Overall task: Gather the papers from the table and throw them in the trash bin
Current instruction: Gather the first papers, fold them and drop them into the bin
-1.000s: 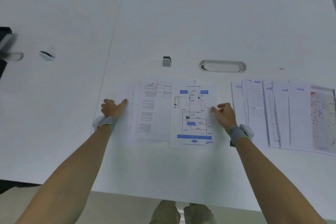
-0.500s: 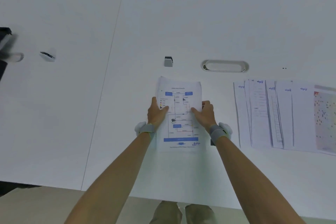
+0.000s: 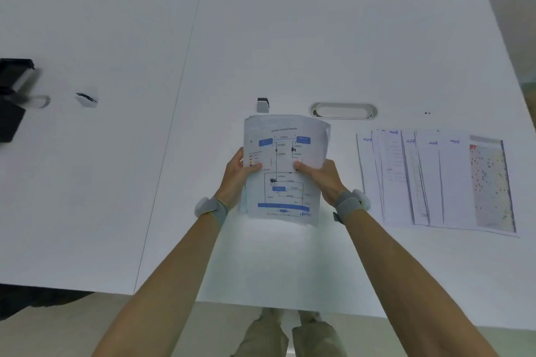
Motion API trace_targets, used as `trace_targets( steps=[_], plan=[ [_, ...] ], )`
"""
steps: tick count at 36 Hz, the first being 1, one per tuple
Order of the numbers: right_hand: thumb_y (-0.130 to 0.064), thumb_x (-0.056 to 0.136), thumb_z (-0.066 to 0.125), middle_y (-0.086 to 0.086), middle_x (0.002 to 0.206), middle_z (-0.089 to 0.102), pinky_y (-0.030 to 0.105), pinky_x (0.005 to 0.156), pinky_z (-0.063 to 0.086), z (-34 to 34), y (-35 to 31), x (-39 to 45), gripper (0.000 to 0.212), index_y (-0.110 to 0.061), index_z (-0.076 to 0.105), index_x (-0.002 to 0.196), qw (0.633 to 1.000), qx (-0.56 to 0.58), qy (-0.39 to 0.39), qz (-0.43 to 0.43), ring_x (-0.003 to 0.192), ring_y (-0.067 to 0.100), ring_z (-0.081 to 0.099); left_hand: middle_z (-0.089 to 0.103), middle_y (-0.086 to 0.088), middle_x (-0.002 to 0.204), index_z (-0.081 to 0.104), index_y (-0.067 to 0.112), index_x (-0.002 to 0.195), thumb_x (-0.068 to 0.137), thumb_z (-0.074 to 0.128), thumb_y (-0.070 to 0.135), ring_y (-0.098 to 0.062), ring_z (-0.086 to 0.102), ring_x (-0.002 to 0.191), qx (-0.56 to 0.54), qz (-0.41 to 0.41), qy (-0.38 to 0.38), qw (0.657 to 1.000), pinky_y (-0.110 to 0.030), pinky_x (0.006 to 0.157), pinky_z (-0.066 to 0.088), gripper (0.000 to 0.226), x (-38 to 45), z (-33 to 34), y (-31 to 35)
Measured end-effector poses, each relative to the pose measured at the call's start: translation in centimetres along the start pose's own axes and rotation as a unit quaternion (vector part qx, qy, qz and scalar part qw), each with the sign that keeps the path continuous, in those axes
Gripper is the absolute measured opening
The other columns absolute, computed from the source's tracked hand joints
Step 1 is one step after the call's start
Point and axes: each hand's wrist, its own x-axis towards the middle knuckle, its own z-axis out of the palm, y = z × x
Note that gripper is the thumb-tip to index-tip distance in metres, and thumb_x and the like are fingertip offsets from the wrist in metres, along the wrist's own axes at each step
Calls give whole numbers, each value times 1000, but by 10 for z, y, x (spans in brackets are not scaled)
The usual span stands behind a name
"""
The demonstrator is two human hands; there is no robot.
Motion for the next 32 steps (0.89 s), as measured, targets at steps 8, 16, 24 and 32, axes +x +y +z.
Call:
trace_targets(
  steps=[8,16,24,32],
  plan=[
    [-26,79,89,0,99,80,31,68,65,21,-36,-37,45,-10,75,119,986,82,94,-114,85,21,78,75,-5,118,66,33,111,91,63,0,-30,72,107,-80,101,64,990,-41,87,65,39,-29,30,40],
    [-29,73,93,3,107,79,36,77,67,15,-24,-47,55,-11,74,121,987,37,99,-125,94,23,77,77,3,112,67,31,118,84,71,2,-22,73,103,-75,105,80,988,-26,73,63,45,-38,33,34],
    [-26,77,90,-11,102,76,25,79,63,9,16,-49,35,-36,71,104,990,21,91,-105,93,13,73,76,-5,113,69,10,124,78,78,-9,-26,71,101,-54,25,99,993,-33,84,62,51,-35,31,-14],
    [-22,79,89,-8,104,76,19,72,62,14,4,-48,40,-27,71,114,985,35,101,-134,94,15,74,76,11,93,71,29,96,82,75,-5,-12,71,86,-84,20,113,990,-19,64,61,38,-38,33,-8]
  ],
)
